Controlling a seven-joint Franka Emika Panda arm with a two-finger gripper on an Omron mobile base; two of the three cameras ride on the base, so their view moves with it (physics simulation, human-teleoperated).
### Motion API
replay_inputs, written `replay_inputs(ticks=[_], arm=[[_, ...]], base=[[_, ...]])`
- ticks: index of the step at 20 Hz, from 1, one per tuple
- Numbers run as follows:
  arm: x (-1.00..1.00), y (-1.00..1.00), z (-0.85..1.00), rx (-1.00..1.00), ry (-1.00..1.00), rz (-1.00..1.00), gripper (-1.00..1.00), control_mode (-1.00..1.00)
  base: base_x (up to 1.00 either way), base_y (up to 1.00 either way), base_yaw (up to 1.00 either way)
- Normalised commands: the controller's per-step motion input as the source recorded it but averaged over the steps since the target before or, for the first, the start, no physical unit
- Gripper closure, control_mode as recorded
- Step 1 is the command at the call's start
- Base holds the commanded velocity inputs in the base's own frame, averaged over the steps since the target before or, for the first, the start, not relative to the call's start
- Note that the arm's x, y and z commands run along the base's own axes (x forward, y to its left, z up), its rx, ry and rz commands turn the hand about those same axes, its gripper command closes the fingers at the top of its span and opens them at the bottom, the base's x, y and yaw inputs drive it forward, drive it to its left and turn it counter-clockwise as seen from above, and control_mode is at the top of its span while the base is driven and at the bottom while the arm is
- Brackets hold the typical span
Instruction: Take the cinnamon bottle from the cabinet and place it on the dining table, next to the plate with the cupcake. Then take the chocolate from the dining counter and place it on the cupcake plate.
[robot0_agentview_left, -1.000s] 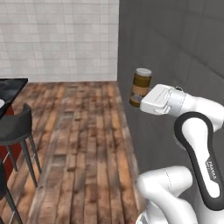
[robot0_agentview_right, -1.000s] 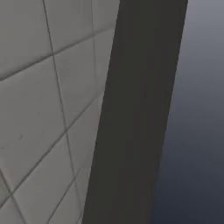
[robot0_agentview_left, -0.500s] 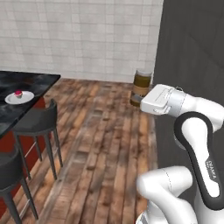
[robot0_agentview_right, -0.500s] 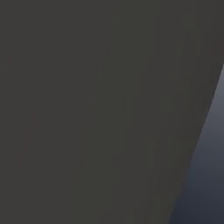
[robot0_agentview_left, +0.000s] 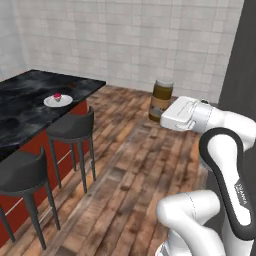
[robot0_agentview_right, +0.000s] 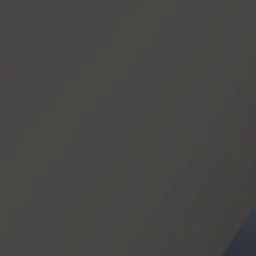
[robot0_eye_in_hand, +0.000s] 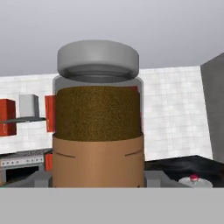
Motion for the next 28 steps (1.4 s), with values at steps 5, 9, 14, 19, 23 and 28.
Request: replay_inputs(ticks=[5,9,14,19,23,28], arm=[[0.0,0.0,0.0,0.0,0.0,0.0,1.0,1.0],[0.0,0.0,0.0,0.0,0.0,0.0,1.0,1.0],[0.0,0.0,0.0,0.0,0.0,0.0,1.0,1.0],[0.0,0.0,0.0,0.0,0.0,0.0,1.0,1.0],[0.0,0.0,0.0,0.0,0.0,0.0,1.0,1.0],[0.0,0.0,0.0,0.0,0.0,0.0,1.0,1.0]], base=[[0.22,-0.49,0.37],[0.39,-0.5,0.33],[0.75,-0.59,0.36],[0.47,-0.48,0.35],[0.5,-0.3,0.37],[0.6,-0.34,0.34]])
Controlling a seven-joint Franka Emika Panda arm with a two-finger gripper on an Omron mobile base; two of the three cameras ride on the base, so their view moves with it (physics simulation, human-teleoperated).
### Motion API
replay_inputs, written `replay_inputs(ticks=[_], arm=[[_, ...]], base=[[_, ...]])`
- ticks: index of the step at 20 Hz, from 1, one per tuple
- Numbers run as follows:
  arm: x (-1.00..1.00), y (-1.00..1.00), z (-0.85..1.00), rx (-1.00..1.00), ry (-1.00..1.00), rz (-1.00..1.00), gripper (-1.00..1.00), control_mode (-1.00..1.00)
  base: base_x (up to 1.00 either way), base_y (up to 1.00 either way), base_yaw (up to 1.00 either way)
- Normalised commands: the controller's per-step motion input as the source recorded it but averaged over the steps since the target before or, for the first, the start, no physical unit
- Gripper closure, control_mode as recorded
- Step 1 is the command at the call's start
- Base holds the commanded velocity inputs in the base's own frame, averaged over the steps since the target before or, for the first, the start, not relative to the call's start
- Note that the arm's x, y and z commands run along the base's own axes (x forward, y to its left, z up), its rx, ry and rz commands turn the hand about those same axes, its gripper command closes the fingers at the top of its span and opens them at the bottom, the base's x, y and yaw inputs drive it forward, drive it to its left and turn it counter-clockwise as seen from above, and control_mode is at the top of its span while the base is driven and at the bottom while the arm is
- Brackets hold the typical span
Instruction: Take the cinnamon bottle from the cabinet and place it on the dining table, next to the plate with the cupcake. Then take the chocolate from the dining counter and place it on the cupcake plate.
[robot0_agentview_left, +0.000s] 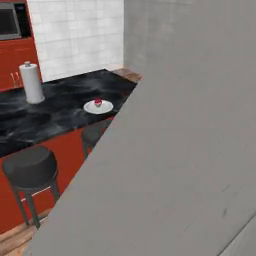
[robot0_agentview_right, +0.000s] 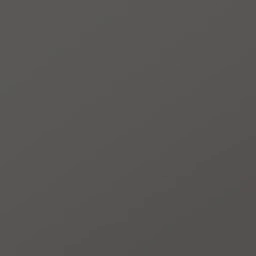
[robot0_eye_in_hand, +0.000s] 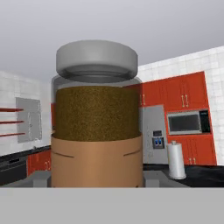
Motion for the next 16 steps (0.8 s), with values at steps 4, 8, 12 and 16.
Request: replay_inputs(ticks=[4,8,12,16], arm=[[0.0,0.0,0.0,0.0,0.0,0.0,1.0,1.0],[0.0,0.0,0.0,0.0,0.0,0.0,1.0,1.0],[0.0,0.0,0.0,0.0,0.0,0.0,1.0,1.0],[0.0,0.0,0.0,0.0,0.0,0.0,1.0,1.0]], base=[[0.58,-0.44,0.33],[0.59,-0.31,0.31],[0.74,-0.19,0.28],[0.7,-0.22,0.27]])
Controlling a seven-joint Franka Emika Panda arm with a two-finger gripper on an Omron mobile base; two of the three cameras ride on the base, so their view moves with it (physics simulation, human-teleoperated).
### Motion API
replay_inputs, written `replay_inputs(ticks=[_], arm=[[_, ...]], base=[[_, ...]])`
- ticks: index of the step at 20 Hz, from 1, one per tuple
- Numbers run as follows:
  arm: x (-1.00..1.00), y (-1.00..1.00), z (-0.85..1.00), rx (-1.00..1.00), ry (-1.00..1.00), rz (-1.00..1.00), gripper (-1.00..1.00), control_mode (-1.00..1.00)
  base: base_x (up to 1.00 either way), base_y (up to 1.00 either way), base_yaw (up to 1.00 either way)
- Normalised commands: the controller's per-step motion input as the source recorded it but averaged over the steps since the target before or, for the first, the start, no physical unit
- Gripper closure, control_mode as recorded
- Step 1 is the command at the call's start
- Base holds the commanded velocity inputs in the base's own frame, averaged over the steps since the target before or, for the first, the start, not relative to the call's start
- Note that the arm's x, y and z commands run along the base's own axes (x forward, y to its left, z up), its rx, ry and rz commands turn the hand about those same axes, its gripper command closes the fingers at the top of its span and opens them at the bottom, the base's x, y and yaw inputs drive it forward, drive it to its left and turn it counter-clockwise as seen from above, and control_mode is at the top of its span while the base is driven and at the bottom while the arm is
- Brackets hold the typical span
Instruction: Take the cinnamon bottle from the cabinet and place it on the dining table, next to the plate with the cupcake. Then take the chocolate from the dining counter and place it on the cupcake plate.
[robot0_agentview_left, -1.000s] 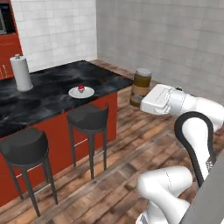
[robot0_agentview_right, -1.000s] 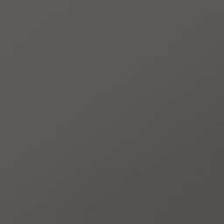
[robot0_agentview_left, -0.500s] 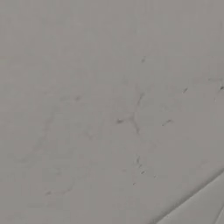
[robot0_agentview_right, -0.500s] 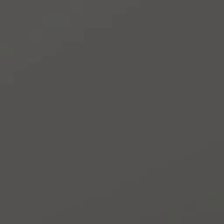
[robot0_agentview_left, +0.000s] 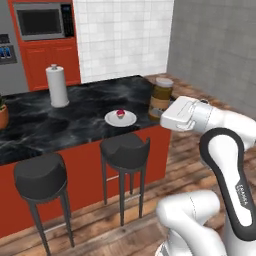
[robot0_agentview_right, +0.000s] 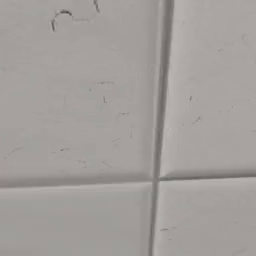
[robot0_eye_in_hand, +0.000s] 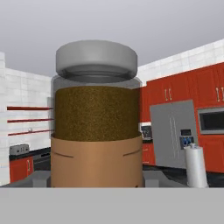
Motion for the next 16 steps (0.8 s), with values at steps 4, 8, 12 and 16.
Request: replay_inputs(ticks=[4,8,12,16], arm=[[0.0,0.0,0.0,0.0,0.0,0.0,1.0,1.0],[0.0,0.0,0.0,0.0,0.0,0.0,1.0,1.0],[0.0,0.0,0.0,0.0,0.0,0.0,1.0,1.0],[0.0,0.0,0.0,0.0,0.0,0.0,1.0,1.0]], base=[[0.64,-0.28,0.26],[0.63,-0.18,0.23],[0.67,-0.2,0.18],[0.49,-0.28,0.17]])
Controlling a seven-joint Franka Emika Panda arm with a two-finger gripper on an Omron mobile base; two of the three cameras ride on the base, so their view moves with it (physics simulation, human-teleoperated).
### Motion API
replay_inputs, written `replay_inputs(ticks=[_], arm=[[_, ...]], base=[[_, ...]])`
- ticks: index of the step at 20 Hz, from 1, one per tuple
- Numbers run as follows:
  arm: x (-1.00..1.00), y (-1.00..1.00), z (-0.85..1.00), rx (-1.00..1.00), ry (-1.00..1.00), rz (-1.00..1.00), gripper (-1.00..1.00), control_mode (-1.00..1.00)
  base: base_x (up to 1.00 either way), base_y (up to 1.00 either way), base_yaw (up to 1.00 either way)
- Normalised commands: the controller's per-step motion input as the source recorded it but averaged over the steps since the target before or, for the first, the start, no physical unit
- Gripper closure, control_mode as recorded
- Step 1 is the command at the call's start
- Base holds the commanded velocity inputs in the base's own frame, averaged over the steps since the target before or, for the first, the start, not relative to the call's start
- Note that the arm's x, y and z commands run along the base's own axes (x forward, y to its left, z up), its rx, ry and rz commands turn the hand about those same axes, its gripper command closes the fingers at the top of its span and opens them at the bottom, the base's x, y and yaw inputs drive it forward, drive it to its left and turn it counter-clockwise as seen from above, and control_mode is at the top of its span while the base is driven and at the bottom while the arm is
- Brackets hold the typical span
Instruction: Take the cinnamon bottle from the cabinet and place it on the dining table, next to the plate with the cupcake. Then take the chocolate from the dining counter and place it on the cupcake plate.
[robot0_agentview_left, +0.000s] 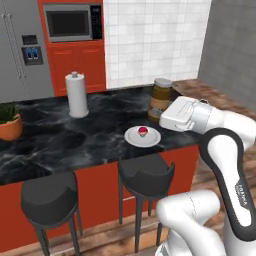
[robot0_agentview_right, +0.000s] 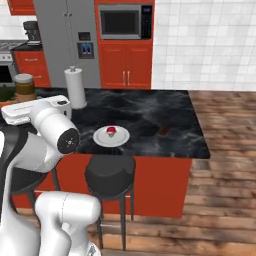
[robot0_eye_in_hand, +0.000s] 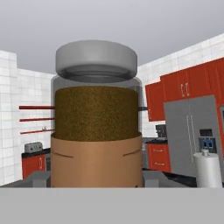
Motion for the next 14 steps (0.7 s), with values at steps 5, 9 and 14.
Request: replay_inputs(ticks=[5,9,14], arm=[[0.0,0.0,0.0,0.0,0.0,0.0,1.0,1.0],[0.0,0.0,0.0,0.0,0.0,0.0,1.0,1.0],[0.0,0.0,0.0,0.0,0.0,0.0,1.0,1.0]], base=[[0.47,-0.42,0.15],[0.66,-0.39,0.1],[0.68,-0.14,0.05]])
